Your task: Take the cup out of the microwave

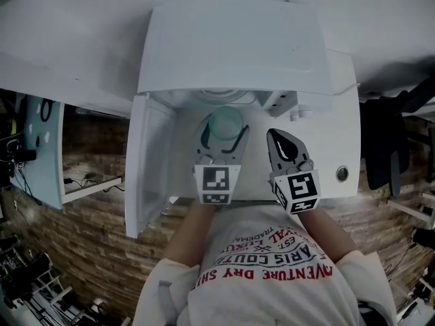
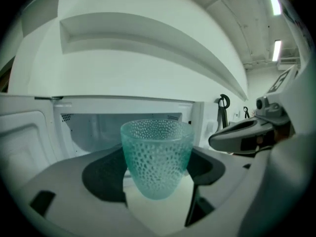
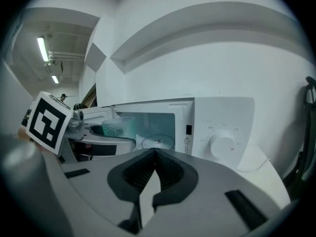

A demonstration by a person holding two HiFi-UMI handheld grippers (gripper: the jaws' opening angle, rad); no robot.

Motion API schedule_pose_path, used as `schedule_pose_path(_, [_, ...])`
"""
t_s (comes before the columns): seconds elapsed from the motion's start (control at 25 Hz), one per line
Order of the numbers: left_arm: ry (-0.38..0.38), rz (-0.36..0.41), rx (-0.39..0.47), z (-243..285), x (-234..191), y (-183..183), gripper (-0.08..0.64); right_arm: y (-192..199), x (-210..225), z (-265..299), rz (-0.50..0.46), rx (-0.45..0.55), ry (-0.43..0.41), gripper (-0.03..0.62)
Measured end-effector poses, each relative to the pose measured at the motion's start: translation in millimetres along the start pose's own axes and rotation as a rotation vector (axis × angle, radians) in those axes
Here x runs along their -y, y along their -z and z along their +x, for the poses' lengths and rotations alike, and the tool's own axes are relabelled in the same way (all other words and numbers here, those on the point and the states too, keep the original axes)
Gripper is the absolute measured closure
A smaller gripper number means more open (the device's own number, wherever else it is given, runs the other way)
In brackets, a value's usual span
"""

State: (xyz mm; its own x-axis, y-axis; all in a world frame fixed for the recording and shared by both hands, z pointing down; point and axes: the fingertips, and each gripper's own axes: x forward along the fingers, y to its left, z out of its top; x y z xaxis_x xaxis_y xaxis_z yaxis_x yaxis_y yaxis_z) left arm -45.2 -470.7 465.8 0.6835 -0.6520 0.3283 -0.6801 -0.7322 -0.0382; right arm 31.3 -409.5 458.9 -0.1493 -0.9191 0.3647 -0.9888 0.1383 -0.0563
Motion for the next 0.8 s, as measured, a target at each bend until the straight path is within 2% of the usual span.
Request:
schedule_pose_path(0.4, [0.001,-0.001,0.073,-38.4,17.2,-46.7,0.189,-27.7,0.4,-20.2,-0.009,0.091,0.013,0.583])
schedule_pose_path(0.8, [-0.014,0.011,0.142,-56.7,23.9,-77.0,0.189,-62.4,-3.2,-40.1,-0.064,0.181,0.018,0.582])
